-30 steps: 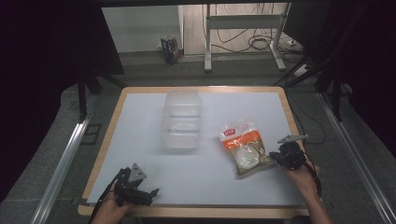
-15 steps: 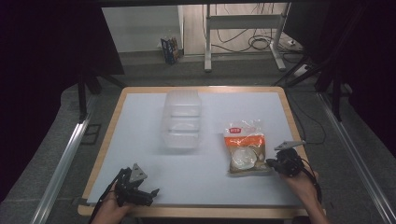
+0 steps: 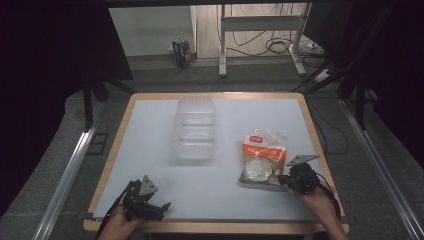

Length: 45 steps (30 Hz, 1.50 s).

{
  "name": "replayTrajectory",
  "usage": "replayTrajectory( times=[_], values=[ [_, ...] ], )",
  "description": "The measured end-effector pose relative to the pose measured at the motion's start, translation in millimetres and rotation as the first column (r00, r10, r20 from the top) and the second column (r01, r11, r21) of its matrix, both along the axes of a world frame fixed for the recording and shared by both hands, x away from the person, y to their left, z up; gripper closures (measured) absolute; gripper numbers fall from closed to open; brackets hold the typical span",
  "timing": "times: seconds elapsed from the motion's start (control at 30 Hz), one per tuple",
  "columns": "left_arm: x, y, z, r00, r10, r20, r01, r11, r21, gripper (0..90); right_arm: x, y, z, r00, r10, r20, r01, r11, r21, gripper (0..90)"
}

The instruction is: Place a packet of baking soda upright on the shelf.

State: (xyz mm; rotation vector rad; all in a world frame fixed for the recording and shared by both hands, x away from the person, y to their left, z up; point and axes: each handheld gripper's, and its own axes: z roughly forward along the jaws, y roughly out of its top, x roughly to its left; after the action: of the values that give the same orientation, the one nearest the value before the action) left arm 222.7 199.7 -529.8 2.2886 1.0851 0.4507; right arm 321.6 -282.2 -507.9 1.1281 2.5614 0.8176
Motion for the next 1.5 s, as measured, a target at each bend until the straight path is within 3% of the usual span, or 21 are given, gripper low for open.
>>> replayTrajectory(
  times=[0.2,0.53,0.77,1.0,1.13,1.3,1.5],
  values=[
    [0.0,-0.5,-0.3,1.0000,-0.001,0.000,0.001,1.0000,0.004,3.4,-3.7,7.8,-1.4,0.9980,0.055,-0.031,-0.054,0.9979,0.036,88.7],
    [0.1,-1.5,-0.6,1.0000,-0.005,-0.001,0.005,0.9999,0.014,3.6,-9.5,31.6,-4.2,0.9860,0.159,-0.052,-0.155,0.9856,0.068,88.7],
    [0.1,-1.4,-0.7,1.0000,-0.003,-0.002,0.003,0.9999,0.012,3.6,-12.4,48.8,-4.7,0.9755,0.215,-0.049,-0.212,0.9756,0.058,88.6],
    [0.0,-0.6,-0.5,1.0000,0.000,-0.001,0.000,1.0000,0.007,3.5,-13.5,47.0,-1.9,0.9716,0.233,-0.040,-0.232,0.9721,0.038,83.8],
    [0.0,0.2,-0.1,1.0000,-0.002,-0.003,0.002,1.0000,0.007,3.6,-16.5,38.0,2.6,0.9766,0.214,-0.025,-0.213,0.9765,0.033,80.4],
    [0.1,-0.2,-0.2,1.0000,-0.002,-0.003,0.002,1.0000,0.008,3.5,-18.1,14.2,8.5,0.9904,0.138,-0.004,-0.138,0.9894,0.044,77.0],
    [0.3,0.1,-0.2,1.0000,0.001,-0.005,-0.001,1.0000,0.005,3.5,-16.8,-6.6,15.2,0.9976,0.069,0.011,-0.069,0.9959,0.057,70.9]
  ],
)
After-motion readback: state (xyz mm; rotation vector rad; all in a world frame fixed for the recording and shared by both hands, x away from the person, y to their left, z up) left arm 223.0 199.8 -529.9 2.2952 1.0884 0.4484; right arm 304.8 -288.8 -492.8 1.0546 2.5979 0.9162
